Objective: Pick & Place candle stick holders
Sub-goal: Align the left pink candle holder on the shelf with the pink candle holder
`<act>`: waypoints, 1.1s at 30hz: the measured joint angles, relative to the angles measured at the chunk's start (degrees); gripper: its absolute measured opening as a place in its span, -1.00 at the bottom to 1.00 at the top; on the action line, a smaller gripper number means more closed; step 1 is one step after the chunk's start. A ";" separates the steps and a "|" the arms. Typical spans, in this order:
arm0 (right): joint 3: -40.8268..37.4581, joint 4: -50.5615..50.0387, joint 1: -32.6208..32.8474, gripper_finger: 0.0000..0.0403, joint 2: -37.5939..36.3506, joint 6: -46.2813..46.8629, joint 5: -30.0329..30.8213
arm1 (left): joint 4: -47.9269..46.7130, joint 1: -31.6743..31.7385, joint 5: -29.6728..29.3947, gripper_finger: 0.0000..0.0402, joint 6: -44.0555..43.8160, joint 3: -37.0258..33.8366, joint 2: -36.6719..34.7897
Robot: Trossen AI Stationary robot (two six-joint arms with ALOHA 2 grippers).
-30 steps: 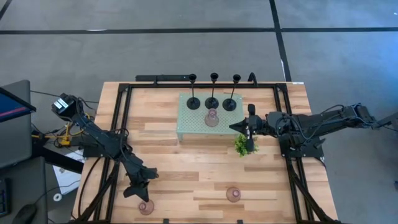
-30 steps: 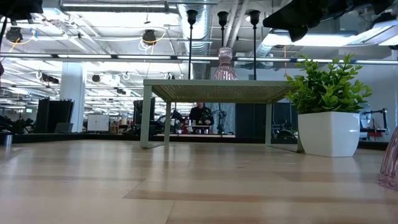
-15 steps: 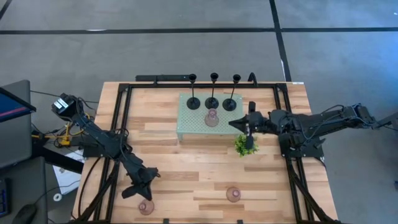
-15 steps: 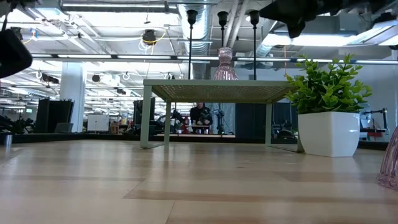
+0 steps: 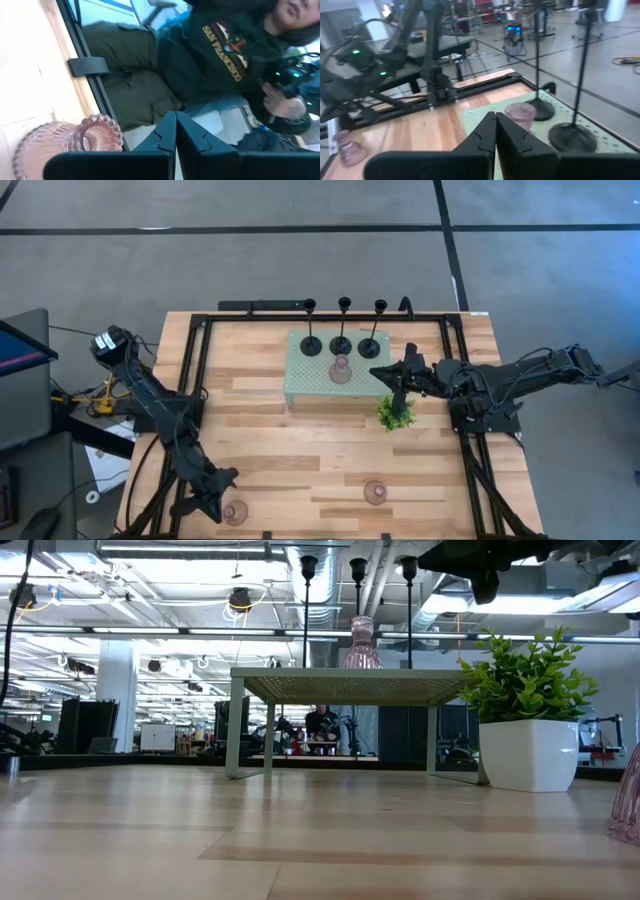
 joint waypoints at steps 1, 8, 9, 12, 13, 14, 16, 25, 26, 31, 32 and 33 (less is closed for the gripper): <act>0.00 0.00 0.14 -1.00 0.01 0.38 0.77 | -0.04 -0.77 -1.56 -0.99 -0.09 0.01 0.00; 0.00 0.00 0.79 -1.00 0.02 3.12 2.78 | -0.28 -6.61 -9.65 -0.99 -4.61 0.09 1.33; 0.00 0.00 0.80 -1.00 0.02 3.59 2.78 | -0.27 -7.61 -10.09 -0.99 -4.65 0.09 1.76; 0.00 0.00 0.78 -1.00 0.02 4.43 2.80 | -0.29 -10.16 -11.55 -0.99 -5.65 0.09 3.05; 0.00 0.00 0.78 -1.00 0.02 4.44 2.79 | -0.24 -10.94 -12.17 -0.99 -6.65 0.09 3.48; 0.00 0.00 0.78 -1.00 0.02 4.45 2.80 | -0.25 -11.68 -13.16 -0.99 -7.36 0.11 3.92; 0.00 0.00 0.78 -1.00 0.02 4.45 2.80 | -0.25 -13.03 -16.09 -0.99 -7.60 0.11 5.19; 0.00 -0.02 0.78 -1.00 0.02 4.43 2.80 | 4.03 -14.53 -22.90 -0.99 -13.50 0.13 15.24; 0.00 0.00 0.78 -1.00 0.02 4.41 2.80 | 5.70 -14.53 -23.45 -0.99 -13.47 0.13 16.29; 0.00 -0.11 0.78 -1.00 0.02 3.98 2.79 | 13.91 -14.53 -26.20 -0.99 -13.28 0.17 20.45; 0.00 -0.16 0.78 -1.00 0.02 3.97 2.80 | 14.33 -14.53 -26.91 -0.99 -13.28 0.18 20.92; 0.00 -0.20 0.78 -1.00 0.02 3.97 2.78 | 14.32 -14.52 -27.87 -0.99 -13.27 0.20 21.31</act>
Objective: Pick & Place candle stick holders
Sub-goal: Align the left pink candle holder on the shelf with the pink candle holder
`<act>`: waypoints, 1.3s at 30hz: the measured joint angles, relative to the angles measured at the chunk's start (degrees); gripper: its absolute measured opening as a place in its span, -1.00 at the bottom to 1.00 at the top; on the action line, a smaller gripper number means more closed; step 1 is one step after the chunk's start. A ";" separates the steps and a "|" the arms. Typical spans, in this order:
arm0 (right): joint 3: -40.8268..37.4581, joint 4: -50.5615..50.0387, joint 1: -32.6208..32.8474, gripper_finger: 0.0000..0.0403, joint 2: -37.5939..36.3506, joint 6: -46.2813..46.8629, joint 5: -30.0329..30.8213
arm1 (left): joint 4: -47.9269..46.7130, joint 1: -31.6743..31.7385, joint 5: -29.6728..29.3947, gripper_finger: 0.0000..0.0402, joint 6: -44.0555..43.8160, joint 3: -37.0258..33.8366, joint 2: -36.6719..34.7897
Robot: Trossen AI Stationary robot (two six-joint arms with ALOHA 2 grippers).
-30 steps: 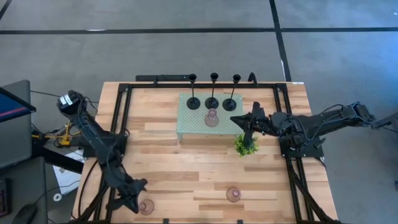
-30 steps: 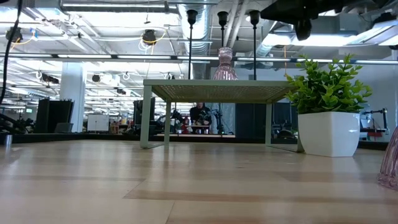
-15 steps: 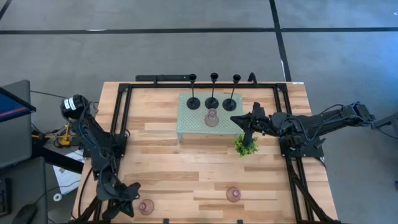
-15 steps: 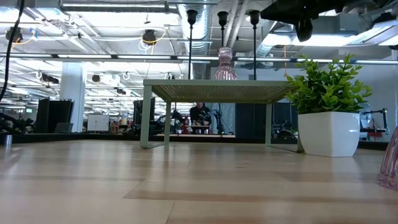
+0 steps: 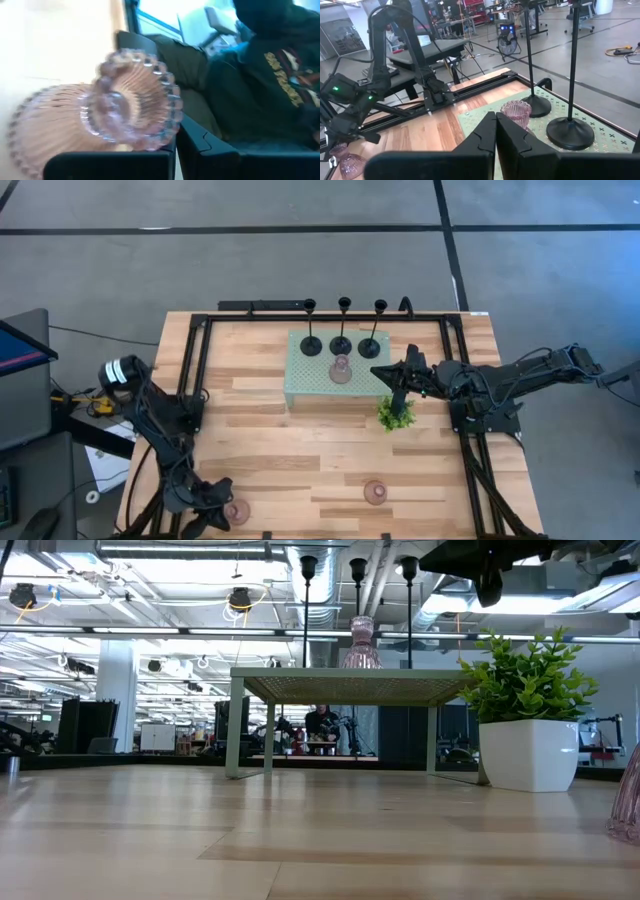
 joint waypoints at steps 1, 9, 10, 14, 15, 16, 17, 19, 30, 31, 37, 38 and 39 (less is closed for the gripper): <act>0.00 -0.05 0.00 -1.00 0.00 0.00 0.00 | -0.03 0.09 -1.11 -0.99 0.05 0.00 0.38; 0.00 -1.15 0.00 -1.00 0.02 0.00 0.00 | -0.07 3.60 -10.49 -0.99 6.37 0.00 1.69; 0.00 -1.15 0.00 -1.00 0.02 0.00 0.00 | -0.01 4.24 -11.65 -0.99 7.59 0.00 1.69; 0.00 -1.19 0.00 -1.00 0.02 -0.02 0.00 | -0.03 7.61 -12.78 -0.99 11.52 0.00 1.69; 0.00 -1.32 0.00 -1.00 0.02 -0.02 0.00 | -0.03 8.49 -12.78 -0.99 12.08 0.00 1.69; 0.00 -1.49 0.00 -1.00 0.02 -0.02 0.00 | -0.03 9.34 -12.78 -0.99 12.53 0.00 1.69; 0.00 -1.80 0.00 -1.00 0.02 -0.02 0.02 | -0.02 10.20 -12.78 -0.99 13.22 0.00 1.69; 0.00 -2.61 0.00 -1.00 0.02 -0.04 0.00 | -0.03 11.93 -12.42 -0.99 14.52 0.00 1.69; 0.00 -4.31 0.00 -1.00 0.02 -0.04 0.00 | -0.01 24.02 -11.92 -0.99 25.58 -0.02 1.69; 0.00 -4.32 0.00 -1.00 0.02 -0.04 0.00 | 0.01 25.21 -11.62 -0.99 26.63 -0.02 1.69; 0.00 -4.45 0.00 -1.00 0.02 -0.04 -0.15 | 0.47 32.68 -7.55 -0.98 31.33 -0.02 1.64; 0.00 -4.59 0.00 -1.00 0.02 -0.04 -0.15 | 0.47 33.85 -7.06 -0.98 32.23 -0.02 1.64; 0.00 -4.70 0.00 -1.00 0.02 -0.03 -0.15 | 0.47 34.92 -6.68 -0.98 33.08 -0.02 1.64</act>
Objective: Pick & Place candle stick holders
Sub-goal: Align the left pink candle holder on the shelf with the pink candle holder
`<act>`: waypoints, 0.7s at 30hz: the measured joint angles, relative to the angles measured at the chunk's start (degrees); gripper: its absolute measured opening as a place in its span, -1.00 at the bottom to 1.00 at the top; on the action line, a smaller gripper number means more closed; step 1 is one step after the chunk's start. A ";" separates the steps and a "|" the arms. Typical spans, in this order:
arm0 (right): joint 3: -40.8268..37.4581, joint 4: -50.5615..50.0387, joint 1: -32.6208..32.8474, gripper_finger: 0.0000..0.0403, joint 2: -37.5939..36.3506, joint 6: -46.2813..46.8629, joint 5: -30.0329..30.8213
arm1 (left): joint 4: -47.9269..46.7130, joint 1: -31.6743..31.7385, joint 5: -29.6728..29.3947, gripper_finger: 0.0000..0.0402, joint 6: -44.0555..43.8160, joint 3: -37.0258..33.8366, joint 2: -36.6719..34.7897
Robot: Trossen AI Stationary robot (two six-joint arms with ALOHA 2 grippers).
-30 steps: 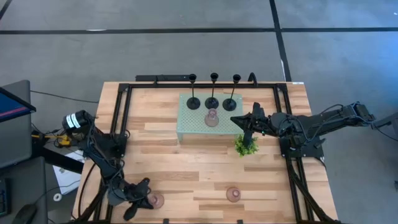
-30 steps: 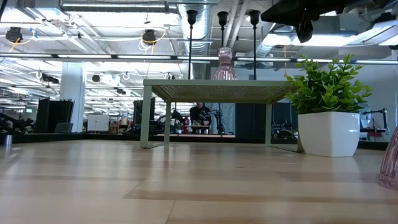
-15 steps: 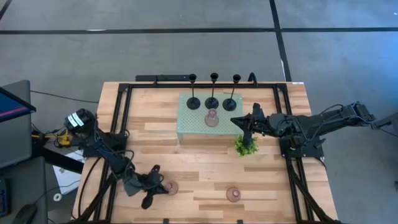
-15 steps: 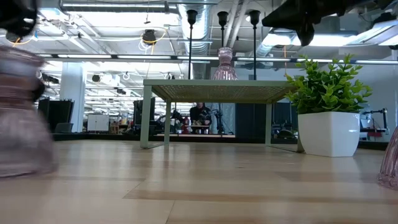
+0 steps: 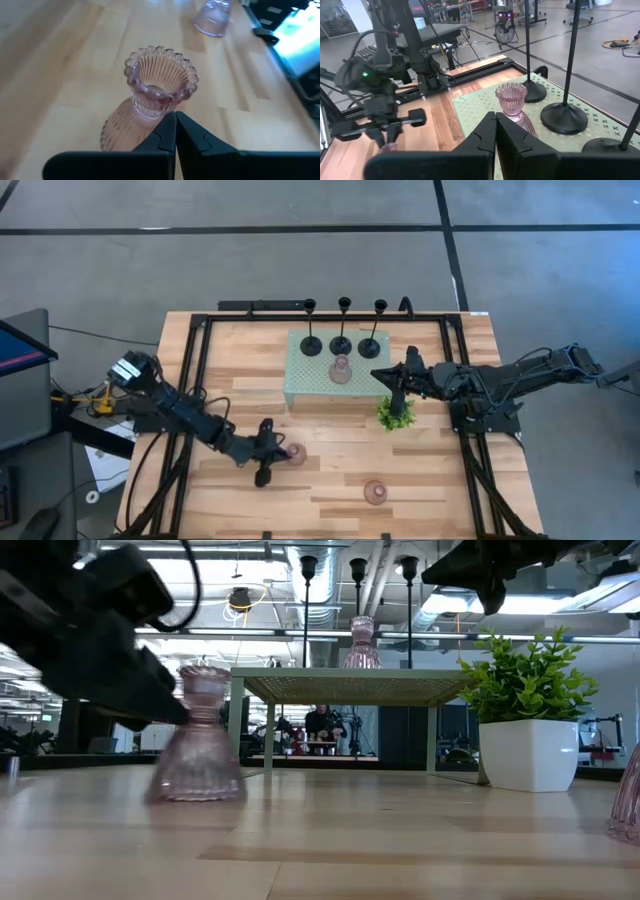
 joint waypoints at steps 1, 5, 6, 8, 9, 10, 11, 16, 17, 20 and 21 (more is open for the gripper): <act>0.00 -0.04 0.00 -1.00 0.00 0.01 -0.01 | 0.00 1.11 0.57 -0.98 0.59 0.00 0.00; 0.00 -0.49 0.00 -1.00 0.00 0.01 -0.02 | 0.38 5.12 2.64 -0.98 2.97 0.00 0.00; 0.00 -0.52 0.00 -1.00 0.00 0.02 -0.02 | 0.57 6.03 3.21 -0.98 3.67 0.00 0.00; 0.00 -0.67 0.00 -1.00 0.00 0.01 -0.02 | 0.95 7.67 3.87 -0.98 5.01 0.00 0.00; 0.00 -0.71 0.00 -1.00 0.00 0.01 -0.03 | 1.21 8.51 4.12 -0.98 5.84 0.00 0.00; 0.00 -0.71 0.00 -1.00 0.00 0.01 -0.04 | 1.57 9.27 4.37 -0.98 6.65 0.00 0.00; 0.00 -0.71 0.00 -1.00 0.00 0.01 -0.02 | 2.01 10.04 4.73 -0.97 7.51 0.00 0.00; 0.00 -0.71 0.00 -1.00 0.00 0.01 -0.04 | 5.70 13.40 8.14 -0.97 9.26 0.00 0.00; 0.00 -0.71 0.00 -1.00 0.00 0.03 -0.06 | 6.58 13.61 9.00 -0.97 9.24 0.00 0.00; 0.00 -1.03 0.00 -1.00 0.00 0.01 -0.07 | 9.16 12.74 11.82 -0.97 9.24 0.00 -0.13; 0.00 -1.45 0.00 -1.00 0.00 0.03 -0.09 | 9.12 12.15 12.59 -0.98 9.31 0.00 -0.46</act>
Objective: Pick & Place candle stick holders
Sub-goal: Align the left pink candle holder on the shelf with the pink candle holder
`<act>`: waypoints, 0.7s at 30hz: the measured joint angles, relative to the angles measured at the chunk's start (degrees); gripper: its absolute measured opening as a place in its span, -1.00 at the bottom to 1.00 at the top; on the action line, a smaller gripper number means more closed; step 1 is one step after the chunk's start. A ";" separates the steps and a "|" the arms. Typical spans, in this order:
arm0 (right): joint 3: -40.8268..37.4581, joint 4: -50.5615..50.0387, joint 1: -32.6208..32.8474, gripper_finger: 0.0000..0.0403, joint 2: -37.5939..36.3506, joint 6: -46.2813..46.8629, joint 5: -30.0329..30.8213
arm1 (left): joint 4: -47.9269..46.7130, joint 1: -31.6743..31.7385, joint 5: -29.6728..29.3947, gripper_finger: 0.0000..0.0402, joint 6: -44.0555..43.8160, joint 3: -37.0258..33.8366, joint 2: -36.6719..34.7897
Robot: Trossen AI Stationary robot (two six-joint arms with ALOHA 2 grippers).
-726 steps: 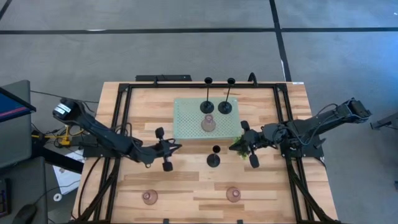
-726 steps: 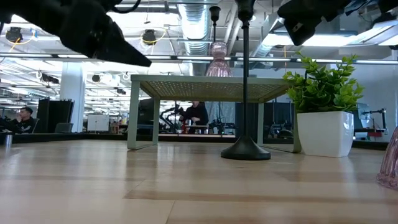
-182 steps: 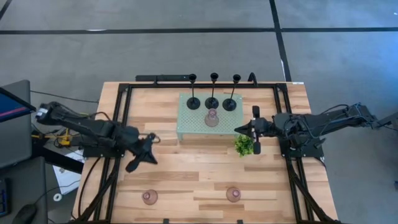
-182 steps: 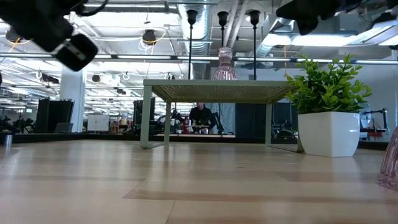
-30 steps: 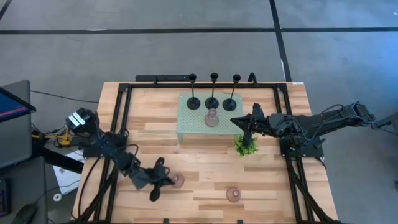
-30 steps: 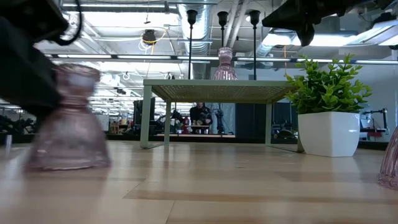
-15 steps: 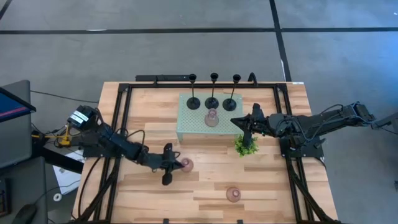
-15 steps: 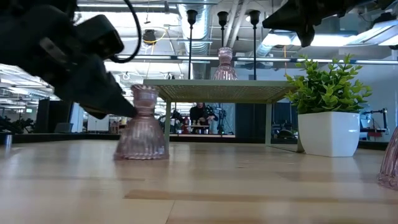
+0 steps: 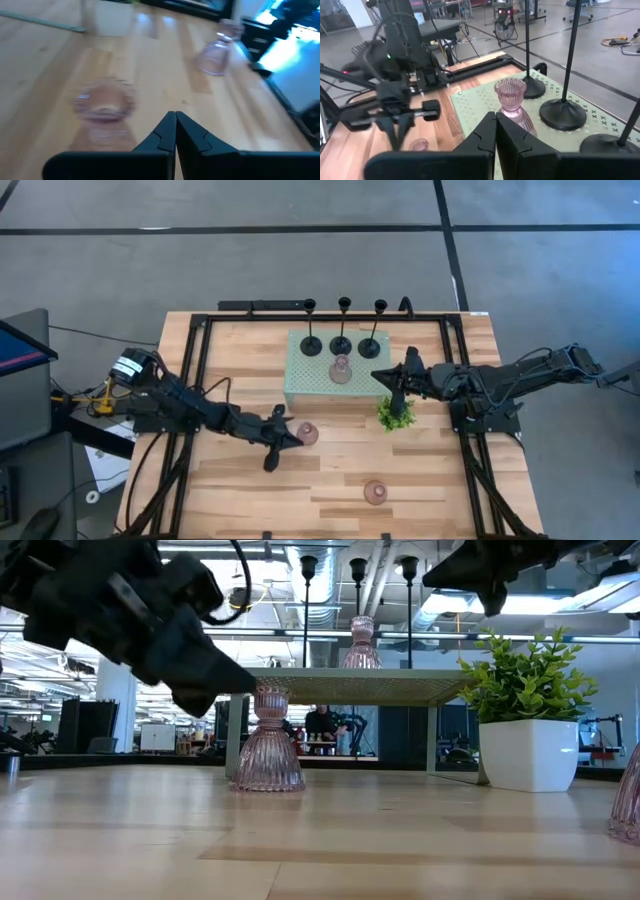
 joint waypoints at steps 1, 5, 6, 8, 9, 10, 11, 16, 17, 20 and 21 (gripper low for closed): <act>0.00 -0.64 0.00 -1.00 0.00 0.00 0.00 | -0.16 -0.80 0.08 -0.98 0.16 0.00 -0.41; 0.00 -4.93 0.00 -1.00 0.00 0.00 -0.09 | -2.00 -3.92 -0.56 -0.98 -0.11 -0.02 -1.23; 0.00 -6.10 0.00 -1.00 0.00 0.13 -0.19 | -2.83 -4.69 -1.85 -0.98 -0.46 -0.02 -1.44; 0.00 -8.78 0.00 -1.00 0.00 0.83 -1.11 | -5.62 -5.86 -6.22 -0.98 -2.04 -0.02 -1.58; 0.00 -10.16 0.01 -1.00 0.00 1.02 -1.67 | -7.47 -6.25 -8.58 -0.98 -3.20 -0.04 -1.56; 0.00 -11.54 0.21 -1.00 0.00 1.56 -1.69 | -8.53 -6.36 -10.42 -0.98 -3.81 -0.13 -1.53; 0.00 -12.83 0.51 -1.00 0.00 2.14 -1.66 | -8.97 -6.32 -11.31 -0.98 -4.02 -0.13 -1.53; -0.02 -14.76 2.00 -1.00 0.00 2.84 -1.62 | -9.64 -5.12 -11.45 -0.98 0.16 -0.11 -1.73; -0.02 -14.26 2.32 -1.00 0.00 2.89 -1.61 | -9.68 -4.86 -11.47 -0.98 1.12 -0.11 -1.85; -0.02 -12.79 3.75 -1.00 0.00 3.34 -1.48 | -10.95 -4.14 -11.47 -0.98 1.68 -0.46 -1.86; -0.02 -12.22 4.37 -1.00 0.00 3.59 -1.50 | -10.99 -4.01 -11.51 -0.98 1.70 -0.95 -1.86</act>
